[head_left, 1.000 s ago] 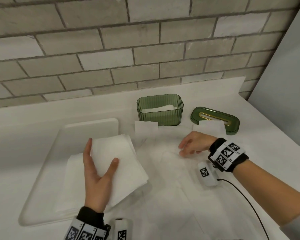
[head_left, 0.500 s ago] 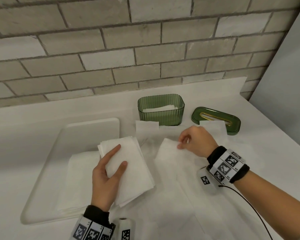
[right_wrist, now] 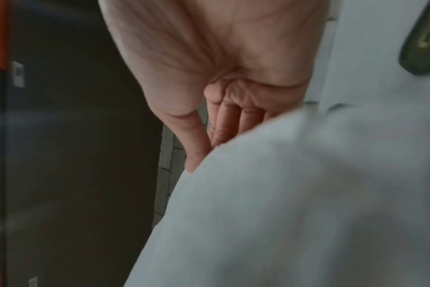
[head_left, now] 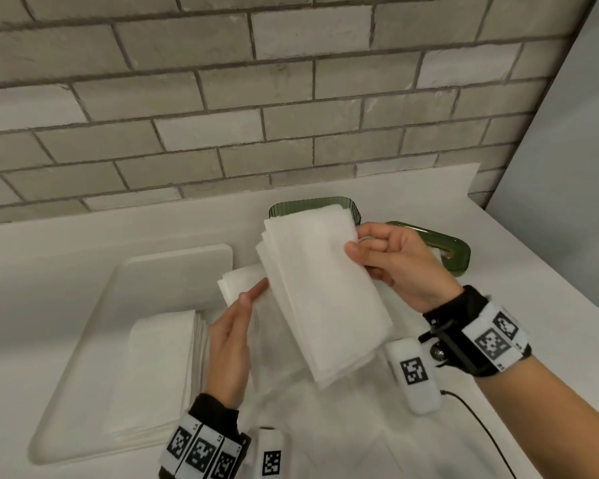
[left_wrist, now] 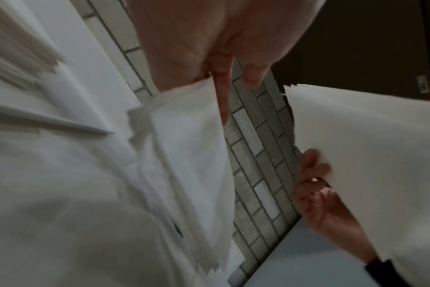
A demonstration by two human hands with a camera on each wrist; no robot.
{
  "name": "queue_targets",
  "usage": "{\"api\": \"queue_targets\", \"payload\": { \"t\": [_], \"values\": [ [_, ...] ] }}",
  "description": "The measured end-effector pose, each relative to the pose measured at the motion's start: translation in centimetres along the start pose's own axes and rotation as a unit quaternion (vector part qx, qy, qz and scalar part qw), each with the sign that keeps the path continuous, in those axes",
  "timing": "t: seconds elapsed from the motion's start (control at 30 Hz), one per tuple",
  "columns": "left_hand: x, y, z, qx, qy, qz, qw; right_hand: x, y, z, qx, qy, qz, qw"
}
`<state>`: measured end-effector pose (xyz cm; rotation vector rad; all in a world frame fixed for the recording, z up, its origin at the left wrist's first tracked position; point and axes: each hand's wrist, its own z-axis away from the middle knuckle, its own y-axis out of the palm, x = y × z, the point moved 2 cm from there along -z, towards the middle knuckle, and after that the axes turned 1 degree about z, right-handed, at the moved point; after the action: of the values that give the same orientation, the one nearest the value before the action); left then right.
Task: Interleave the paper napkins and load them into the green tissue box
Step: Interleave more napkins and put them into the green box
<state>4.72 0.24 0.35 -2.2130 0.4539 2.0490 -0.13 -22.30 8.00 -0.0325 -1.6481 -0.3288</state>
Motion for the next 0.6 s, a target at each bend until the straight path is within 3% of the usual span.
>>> {"api": "queue_targets", "payload": {
  "t": [0.1, 0.17, 0.4, 0.6],
  "values": [
    [-0.2, 1.2, 0.1, 0.017, -0.041, 0.081, 0.996, -2.1, 1.2, 0.2, 0.006, 0.031, -0.002, 0.999],
    [-0.4, 1.6, 0.2, 0.022, -0.034, 0.094, 0.995, -3.2, 1.5, 0.2, -0.003, 0.044, 0.000, 0.999],
    [-0.8, 1.6, 0.2, 0.032, 0.021, 0.071, 0.997, -4.6, 0.8, 0.2, -0.075, 0.081, -0.023, 0.994],
    [-0.5, 1.4, 0.0, 0.007, 0.010, 0.067, 0.998, -5.0, 0.6, 0.3, -0.084, 0.086, -0.009, 0.993]
  ]
}}
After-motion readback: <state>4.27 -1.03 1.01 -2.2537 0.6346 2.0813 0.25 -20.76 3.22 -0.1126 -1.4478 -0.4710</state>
